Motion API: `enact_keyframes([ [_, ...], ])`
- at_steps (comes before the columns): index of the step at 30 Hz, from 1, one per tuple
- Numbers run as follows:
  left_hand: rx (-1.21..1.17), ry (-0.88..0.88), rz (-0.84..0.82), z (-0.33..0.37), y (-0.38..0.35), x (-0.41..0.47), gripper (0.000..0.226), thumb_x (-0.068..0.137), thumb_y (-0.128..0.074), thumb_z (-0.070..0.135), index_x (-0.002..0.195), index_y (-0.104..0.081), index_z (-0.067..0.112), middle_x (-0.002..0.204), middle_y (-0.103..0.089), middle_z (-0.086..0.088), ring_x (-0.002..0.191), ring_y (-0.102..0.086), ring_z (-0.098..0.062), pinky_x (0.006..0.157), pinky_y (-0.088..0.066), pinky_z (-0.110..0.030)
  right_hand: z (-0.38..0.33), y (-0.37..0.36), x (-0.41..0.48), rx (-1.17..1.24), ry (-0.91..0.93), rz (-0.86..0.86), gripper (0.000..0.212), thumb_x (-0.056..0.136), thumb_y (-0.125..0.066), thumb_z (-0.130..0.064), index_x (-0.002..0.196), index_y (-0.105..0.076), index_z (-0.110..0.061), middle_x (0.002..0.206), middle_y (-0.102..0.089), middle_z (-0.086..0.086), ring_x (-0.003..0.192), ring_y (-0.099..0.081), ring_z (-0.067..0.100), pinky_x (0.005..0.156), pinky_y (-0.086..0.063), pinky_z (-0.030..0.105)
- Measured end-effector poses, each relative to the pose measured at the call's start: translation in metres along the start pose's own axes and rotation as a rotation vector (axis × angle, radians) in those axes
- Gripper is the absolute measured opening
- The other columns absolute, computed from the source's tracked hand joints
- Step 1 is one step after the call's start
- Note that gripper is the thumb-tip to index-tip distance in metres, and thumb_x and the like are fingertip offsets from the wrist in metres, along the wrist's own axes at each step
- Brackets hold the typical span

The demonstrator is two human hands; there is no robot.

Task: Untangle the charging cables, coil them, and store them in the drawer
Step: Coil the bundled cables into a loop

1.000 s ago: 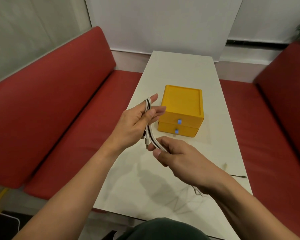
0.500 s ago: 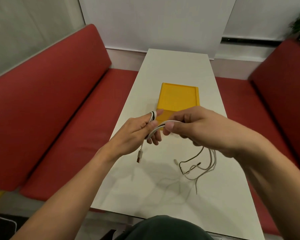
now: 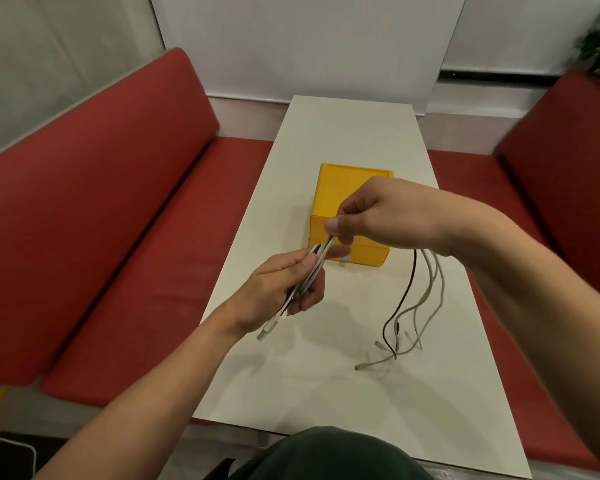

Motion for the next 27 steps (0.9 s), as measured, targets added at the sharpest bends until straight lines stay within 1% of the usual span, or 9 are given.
enact_keyframes([
  [3, 0.080, -0.003, -0.053, -0.002, -0.004, 0.000, 0.051, 0.107, -0.036, 0.048, 0.081, -0.057, 0.010, 0.060, -0.049, 0.004, 0.094, -0.054, -0.038, 0.072, -0.039, -0.057, 0.005, -0.001, 0.005, 0.027, -0.016, -0.007, 0.040, 0.099, -0.064, -0.042, 0.068, -0.072, -0.019, 0.064, -0.066, -0.016, 0.077, -0.058, 0.005, 0.067, -0.039, 0.028],
  [6, 0.079, 0.059, -0.052, -0.007, -0.006, 0.002, 0.038, 0.107, -0.038, 0.043, 0.111, -0.065, 0.016, 0.065, -0.040, 0.006, 0.068, -0.046, -0.021, 0.061, -0.036, -0.030, 0.012, 0.000, 0.012, 0.056, -0.035, -0.012, 0.042, 0.097, -0.067, -0.045, 0.067, -0.074, -0.016, 0.063, -0.059, -0.006, 0.064, -0.052, 0.016, 0.061, -0.039, 0.030],
  [9, 0.047, 0.097, -0.036, -0.011, -0.010, 0.002, 0.038, 0.103, -0.042, 0.038, 0.133, -0.061, 0.023, 0.062, -0.036, 0.012, 0.056, -0.032, -0.007, 0.053, -0.030, -0.018, 0.018, -0.004, 0.019, 0.090, -0.035, -0.085, 0.039, 0.093, -0.070, -0.049, 0.074, -0.080, -0.017, 0.054, -0.037, -0.004, 0.054, -0.032, 0.018, 0.051, -0.030, 0.030],
  [14, -0.164, 0.099, -0.156, -0.003, -0.031, -0.002, 0.027, 0.104, -0.044, 0.028, 0.112, -0.068, 0.017, 0.059, -0.034, 0.013, 0.049, -0.029, -0.003, 0.050, -0.025, -0.019, 0.018, -0.009, 0.024, 0.115, 0.096, -0.206, 0.025, 0.093, -0.069, -0.052, 0.093, -0.081, -0.029, 0.060, -0.039, -0.006, 0.055, -0.031, 0.014, 0.048, -0.027, 0.027],
  [19, -0.547, -0.010, -0.210, 0.018, -0.021, -0.002, 0.025, 0.096, -0.066, 0.040, 0.100, -0.073, 0.017, 0.054, -0.031, 0.014, 0.041, -0.020, -0.004, 0.043, -0.018, -0.019, 0.018, -0.020, 0.020, 0.587, 0.367, -0.272, 0.054, 0.082, -0.066, -0.068, 0.113, -0.078, -0.025, 0.063, -0.024, 0.002, 0.053, -0.022, 0.014, 0.049, -0.022, 0.025],
  [23, -0.649, -0.052, -0.219, 0.032, -0.010, 0.002, 0.027, 0.097, -0.065, 0.041, 0.096, -0.069, 0.015, 0.053, -0.025, 0.010, 0.041, -0.019, -0.007, 0.044, -0.015, -0.025, 0.022, -0.026, 0.015, 0.698, 0.526, -0.134, 0.053, 0.080, -0.075, -0.065, 0.122, -0.075, -0.033, 0.068, -0.034, 0.027, 0.055, -0.022, 0.018, 0.048, -0.025, 0.025],
  [24, -0.649, -0.050, -0.216, 0.033, -0.009, 0.004, 0.027, 0.097, -0.064, 0.042, 0.093, -0.068, 0.015, 0.053, -0.024, 0.010, 0.041, -0.019, -0.008, 0.044, -0.015, -0.025, 0.021, -0.025, 0.012, 0.675, 0.555, -0.076, 0.053, 0.083, -0.072, -0.064, 0.125, -0.074, -0.031, 0.071, -0.046, 0.023, 0.055, -0.028, 0.017, 0.050, -0.029, 0.024],
  [25, -0.645, -0.048, -0.213, 0.035, -0.008, 0.007, 0.027, 0.096, -0.065, 0.042, 0.090, -0.067, 0.016, 0.053, -0.023, 0.009, 0.040, -0.019, -0.008, 0.044, -0.016, -0.025, 0.019, -0.026, 0.010, 0.624, 0.578, -0.013, 0.054, 0.086, -0.068, -0.062, 0.127, -0.072, -0.026, 0.077, -0.062, 0.005, 0.058, -0.040, 0.012, 0.056, -0.036, 0.020],
  [27, -0.646, -0.053, -0.203, 0.038, -0.004, 0.010, 0.027, 0.096, -0.064, 0.042, 0.085, -0.065, 0.016, 0.052, -0.023, 0.009, 0.040, -0.019, -0.009, 0.043, -0.018, -0.024, 0.016, -0.029, 0.008, 0.516, 0.582, 0.095, 0.058, 0.094, -0.056, -0.058, 0.121, -0.072, -0.010, 0.091, -0.068, -0.012, 0.075, -0.056, -0.001, 0.071, -0.041, 0.011],
])
Point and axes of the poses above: each hand's wrist, its own x-axis towards the middle knuckle, its own y-axis out of the back of the hand, z = x × y, the point moved 8 cm from there along x, towards the middle knuckle
